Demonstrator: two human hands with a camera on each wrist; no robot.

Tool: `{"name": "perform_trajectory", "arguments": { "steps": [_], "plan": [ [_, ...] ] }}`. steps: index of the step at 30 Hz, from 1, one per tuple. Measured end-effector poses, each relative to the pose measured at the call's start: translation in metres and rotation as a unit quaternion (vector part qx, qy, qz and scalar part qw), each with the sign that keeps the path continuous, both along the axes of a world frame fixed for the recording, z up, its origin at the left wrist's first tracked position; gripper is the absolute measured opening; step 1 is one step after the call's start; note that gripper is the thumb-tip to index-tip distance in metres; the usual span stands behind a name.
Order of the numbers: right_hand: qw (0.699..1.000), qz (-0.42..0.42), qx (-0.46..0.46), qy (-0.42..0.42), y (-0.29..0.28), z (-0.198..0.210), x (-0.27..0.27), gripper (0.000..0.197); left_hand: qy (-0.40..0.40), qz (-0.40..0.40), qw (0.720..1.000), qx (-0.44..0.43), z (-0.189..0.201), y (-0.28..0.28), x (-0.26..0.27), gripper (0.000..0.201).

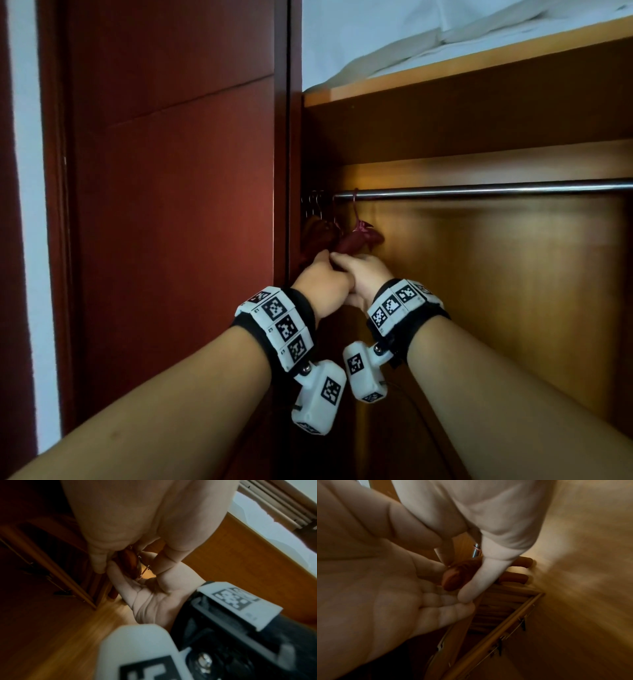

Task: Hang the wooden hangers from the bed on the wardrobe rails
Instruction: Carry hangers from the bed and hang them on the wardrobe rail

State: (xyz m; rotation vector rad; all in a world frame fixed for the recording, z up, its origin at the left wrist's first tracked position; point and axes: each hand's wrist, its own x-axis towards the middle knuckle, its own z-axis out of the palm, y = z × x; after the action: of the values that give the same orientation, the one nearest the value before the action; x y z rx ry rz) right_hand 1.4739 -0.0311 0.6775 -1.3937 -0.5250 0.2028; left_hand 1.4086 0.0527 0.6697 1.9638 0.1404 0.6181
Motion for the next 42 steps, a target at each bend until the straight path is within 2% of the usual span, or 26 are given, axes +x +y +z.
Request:
{"name": "perform_trajectory", "arguments": {
  "steps": [3,7,9,13,17,20,23,27,30,38,42],
  "plan": [
    [0.999,-0.036,-0.008,0.001,-0.004,-0.002,-0.008,0.023,0.016,-0.046,0.998,-0.037,-0.006,0.000,-0.010,0.112],
    [0.997,-0.068,-0.010,0.019,-0.012,-0.007,-0.027,0.035,0.022,-0.101,0.992,-0.068,-0.012,-0.001,-0.026,0.122],
    [0.997,-0.079,-0.014,0.022,-0.017,-0.010,-0.039,0.031,0.016,-0.130,0.988,-0.084,-0.016,0.000,-0.030,0.117],
    [0.991,-0.125,-0.033,0.029,-0.024,-0.022,-0.066,0.037,0.023,-0.187,0.976,-0.111,-0.027,0.003,-0.041,0.106],
    [0.986,-0.151,-0.037,0.053,-0.033,-0.047,-0.093,0.041,0.020,-0.211,0.969,-0.124,-0.051,0.000,-0.057,0.081],
    [0.979,-0.178,-0.048,0.087,-0.046,-0.083,-0.109,0.033,0.045,-0.249,0.955,-0.156,-0.082,-0.008,-0.074,0.059],
    [0.964,-0.206,-0.060,0.154,-0.066,-0.131,-0.129,0.028,0.102,-0.275,0.936,-0.195,-0.129,-0.021,-0.088,0.045],
    [0.936,-0.238,-0.073,0.247,-0.101,-0.204,-0.158,0.048,0.209,-0.297,0.897,-0.254,-0.198,-0.049,-0.104,0.032],
    [0.918,-0.264,-0.050,0.293,-0.132,-0.253,-0.188,0.048,0.261,-0.315,0.871,-0.272,-0.238,-0.076,-0.121,0.028],
    [0.867,-0.336,-0.016,0.367,-0.225,-0.341,-0.306,0.035,0.396,-0.396,0.797,-0.226,-0.321,-0.174,-0.199,0.031],
    [0.824,-0.402,0.030,0.398,-0.283,-0.367,-0.387,0.028,0.439,-0.425,0.770,-0.180,-0.346,-0.243,-0.257,0.024]
  ]
}}
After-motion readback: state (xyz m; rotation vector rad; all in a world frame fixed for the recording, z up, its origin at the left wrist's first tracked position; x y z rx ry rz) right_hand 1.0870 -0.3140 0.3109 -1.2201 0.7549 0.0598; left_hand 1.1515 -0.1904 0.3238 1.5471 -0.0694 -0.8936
